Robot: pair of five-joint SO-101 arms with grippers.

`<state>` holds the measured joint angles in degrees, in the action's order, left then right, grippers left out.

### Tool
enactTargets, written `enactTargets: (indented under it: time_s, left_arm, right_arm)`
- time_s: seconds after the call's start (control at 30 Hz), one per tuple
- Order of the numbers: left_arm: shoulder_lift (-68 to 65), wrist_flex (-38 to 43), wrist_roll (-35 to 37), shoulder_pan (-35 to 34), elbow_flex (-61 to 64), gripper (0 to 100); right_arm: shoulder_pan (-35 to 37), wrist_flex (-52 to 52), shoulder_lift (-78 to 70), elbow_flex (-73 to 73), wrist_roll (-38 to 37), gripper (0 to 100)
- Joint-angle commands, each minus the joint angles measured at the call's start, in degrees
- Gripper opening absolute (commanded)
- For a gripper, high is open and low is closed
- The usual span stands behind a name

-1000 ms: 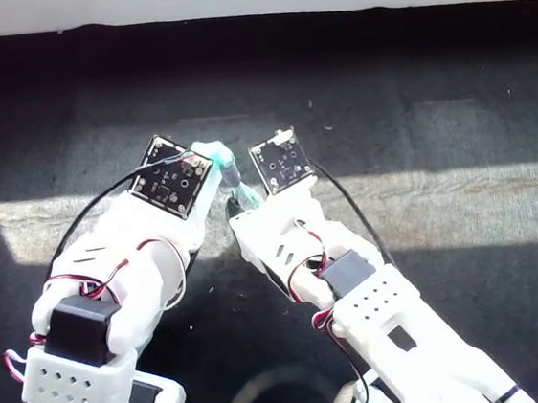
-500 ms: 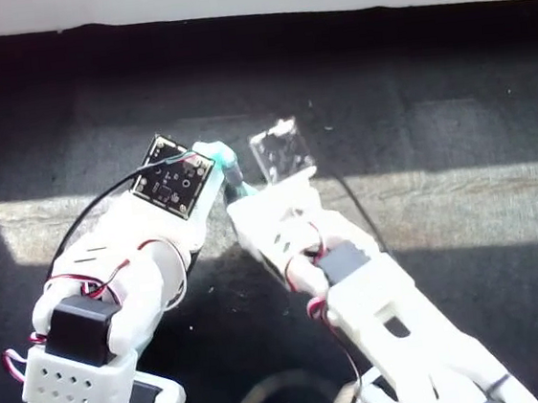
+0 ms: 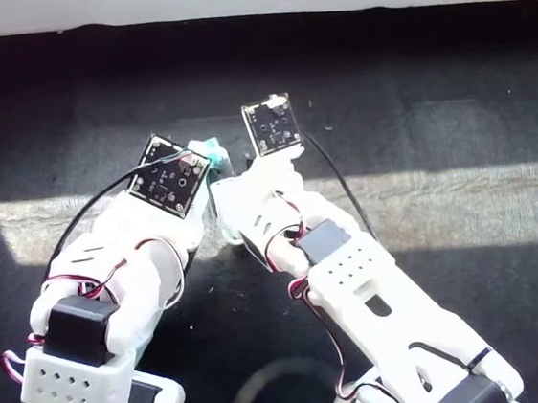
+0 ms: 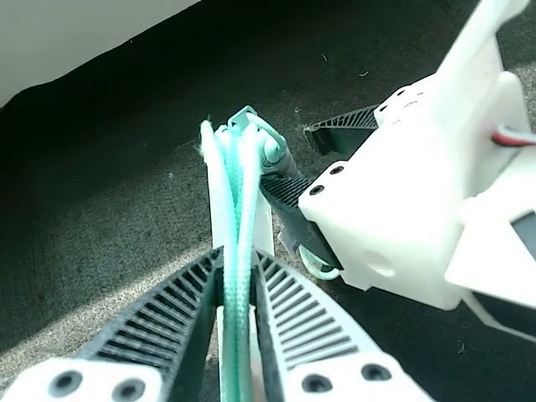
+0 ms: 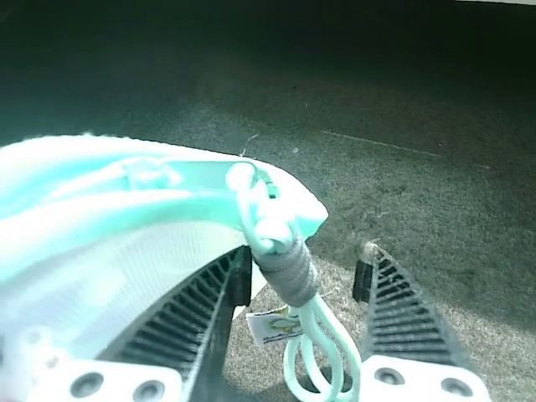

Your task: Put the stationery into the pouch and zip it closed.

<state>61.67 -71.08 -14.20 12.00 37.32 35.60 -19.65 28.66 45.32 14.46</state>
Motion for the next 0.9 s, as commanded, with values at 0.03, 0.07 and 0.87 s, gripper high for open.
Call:
enactTargets:
  time_s: [0.03, 0.07, 0.87]
  left_arm:
    - [0.5, 0.4, 0.1, 0.4, -2.9, 1]
    - [0.5, 0.4, 0.1, 0.4, -2.9, 1]
    - [0.5, -3.6, 0.0, 0.5, -3.0, 1]
  right_arm:
    - [0.0, 2.5, -2.2, -2.7, -2.5, 20.6]
    - [0.0, 2.6, -3.1, -2.9, -3.5, 20.6]
    - [-5.0, 2.4, -7.9, -9.0, -10.9, 0.5]
